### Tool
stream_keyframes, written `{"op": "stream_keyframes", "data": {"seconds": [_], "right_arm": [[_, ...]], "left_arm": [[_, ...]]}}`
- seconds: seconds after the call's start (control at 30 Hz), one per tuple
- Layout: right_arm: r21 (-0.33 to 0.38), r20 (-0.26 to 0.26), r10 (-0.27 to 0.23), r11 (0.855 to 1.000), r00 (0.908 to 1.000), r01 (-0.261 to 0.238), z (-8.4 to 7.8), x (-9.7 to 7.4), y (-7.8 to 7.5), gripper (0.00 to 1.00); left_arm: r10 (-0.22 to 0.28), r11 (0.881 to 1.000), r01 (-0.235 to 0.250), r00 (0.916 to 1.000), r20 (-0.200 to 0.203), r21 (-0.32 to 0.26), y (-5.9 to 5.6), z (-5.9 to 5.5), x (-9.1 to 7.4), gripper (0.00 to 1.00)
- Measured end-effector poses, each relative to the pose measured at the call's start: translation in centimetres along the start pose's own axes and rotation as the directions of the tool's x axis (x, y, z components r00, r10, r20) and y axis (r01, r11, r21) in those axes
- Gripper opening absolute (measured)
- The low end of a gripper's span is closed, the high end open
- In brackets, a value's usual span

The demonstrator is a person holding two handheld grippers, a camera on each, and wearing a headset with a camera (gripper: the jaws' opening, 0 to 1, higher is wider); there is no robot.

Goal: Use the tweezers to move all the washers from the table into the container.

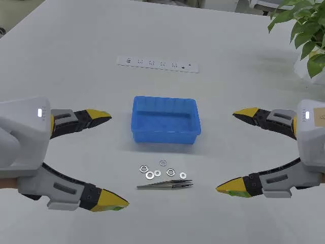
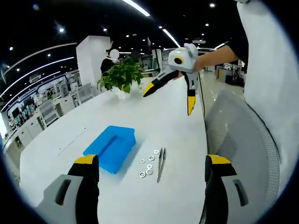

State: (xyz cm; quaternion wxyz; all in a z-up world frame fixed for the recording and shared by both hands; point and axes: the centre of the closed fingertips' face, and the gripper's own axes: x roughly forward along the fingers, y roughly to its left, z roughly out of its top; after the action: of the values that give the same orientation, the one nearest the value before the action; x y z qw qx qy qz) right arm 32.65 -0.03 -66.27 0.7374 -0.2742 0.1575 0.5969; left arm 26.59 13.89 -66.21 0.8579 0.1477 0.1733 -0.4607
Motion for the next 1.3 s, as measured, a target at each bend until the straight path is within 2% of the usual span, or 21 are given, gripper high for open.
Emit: {"op": "stream_keyframes", "data": {"seconds": [0.13,0.2,0.3,0.43,0.83,1.0,1.1,1.2,1.23,1.3], "right_arm": [[0.005,0.003,-0.005,1.0,1.0,0.005,0.1,0.0,-0.2,0.88],[0.005,0.002,-0.005,1.0,1.0,0.005,0.1,0.0,-0.1,0.87],[0.009,-0.002,-0.003,1.0,1.0,0.003,-0.1,0.0,0.0,0.87],[0.006,-0.017,0.006,1.0,0.9998,-0.006,-0.5,0.2,0.4,0.87],[0.007,-0.019,0.033,0.999,0.9993,-0.032,-0.7,0.9,1.3,0.86],[0.011,-0.02,0.043,0.999,0.9989,-0.043,-0.9,1.1,1.9,0.86],[0.021,-0.02,0.047,0.999,0.9987,-0.046,-1.2,1.3,2.1,0.86],[0.032,-0.027,0.053,0.998,0.9982,-0.052,-1.8,1.6,2.3,0.85],[0.045,-0.032,0.066,0.997,0.9973,-0.065,-2.0,1.6,2.6,0.82],[0.046,-0.03,0.073,0.996,0.9969,-0.071,-2.2,1.8,2.8,0.77]], "left_arm": [[0.001,1.0,-0.001,1.0,-0.009,0.002,0.0,-0.3,0.0,1.0],[0.016,1.0,-0.016,0.9998,-0.007,0.022,0.2,-0.3,-0.1,1.0],[0.015,1.0,-0.015,0.9999,0.003,0.007,0.2,-0.2,-0.1,1.0],[0.013,1.0,-0.013,0.9998,-0.012,0.006,0.2,-0.6,0.0,1.0],[0.03,0.999,-0.031,0.9993,-0.022,-0.011,0.4,-0.9,0.4,1.0],[0.043,0.999,-0.042,0.9984,-0.036,0.014,0.3,-1.5,0.5,1.0],[0.048,0.999,-0.049,0.9982,-0.037,-0.02,0.3,-2.2,0.6,1.0],[0.064,0.997,-0.066,0.9956,-0.069,-0.029,0.5,-3.4,0.4,1.0],[0.087,0.995,-0.09,0.9932,-0.077,-0.033,1.0,-3.7,0.3,1.0],[0.098,0.993,-0.102,0.9921,-0.079,-0.055,1.2,-4.1,0.1,1.0]]}}
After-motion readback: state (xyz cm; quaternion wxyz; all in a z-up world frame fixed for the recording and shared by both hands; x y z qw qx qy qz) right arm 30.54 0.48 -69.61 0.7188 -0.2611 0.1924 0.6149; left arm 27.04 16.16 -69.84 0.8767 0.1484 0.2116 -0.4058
